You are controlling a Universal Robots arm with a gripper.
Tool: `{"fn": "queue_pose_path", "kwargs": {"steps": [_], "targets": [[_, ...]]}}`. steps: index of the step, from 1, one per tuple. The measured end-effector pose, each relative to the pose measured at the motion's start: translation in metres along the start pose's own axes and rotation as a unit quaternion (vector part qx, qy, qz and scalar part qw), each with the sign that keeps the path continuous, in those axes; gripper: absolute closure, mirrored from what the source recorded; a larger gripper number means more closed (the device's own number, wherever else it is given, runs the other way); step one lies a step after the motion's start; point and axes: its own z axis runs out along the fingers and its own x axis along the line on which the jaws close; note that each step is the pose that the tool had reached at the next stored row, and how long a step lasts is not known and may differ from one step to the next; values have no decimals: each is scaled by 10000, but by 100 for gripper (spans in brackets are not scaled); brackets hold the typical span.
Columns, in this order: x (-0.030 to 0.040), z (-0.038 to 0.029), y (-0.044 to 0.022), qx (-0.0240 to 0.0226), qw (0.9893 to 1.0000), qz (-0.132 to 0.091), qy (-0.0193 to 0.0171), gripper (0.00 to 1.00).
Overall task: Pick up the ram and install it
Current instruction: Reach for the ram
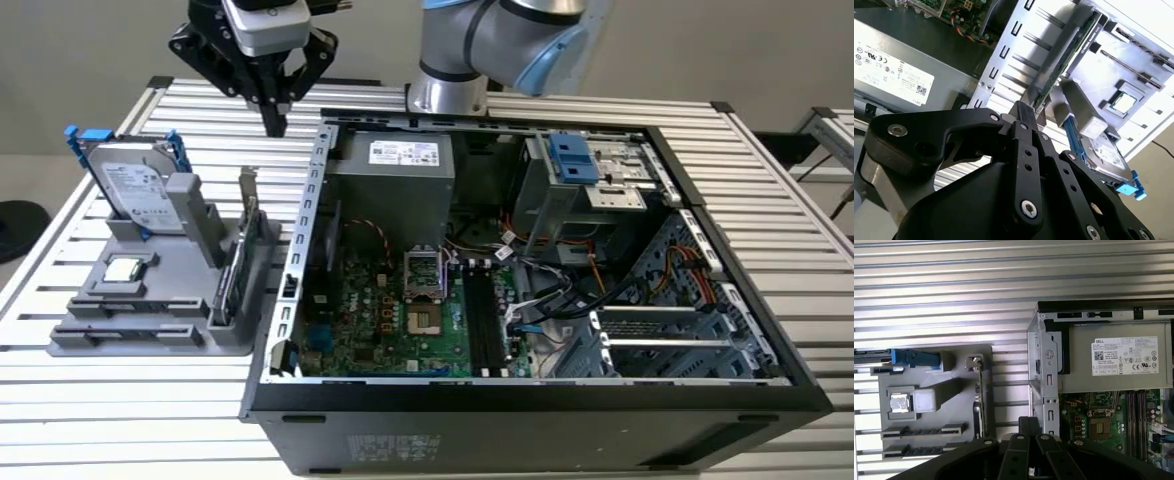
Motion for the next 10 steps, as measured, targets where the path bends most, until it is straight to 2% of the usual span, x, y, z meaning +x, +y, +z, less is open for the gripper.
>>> {"fn": "queue_pose_path", "kwargs": {"steps": [10], "targets": [[124, -3, -9, 0, 10000, 0, 0, 100]]}}
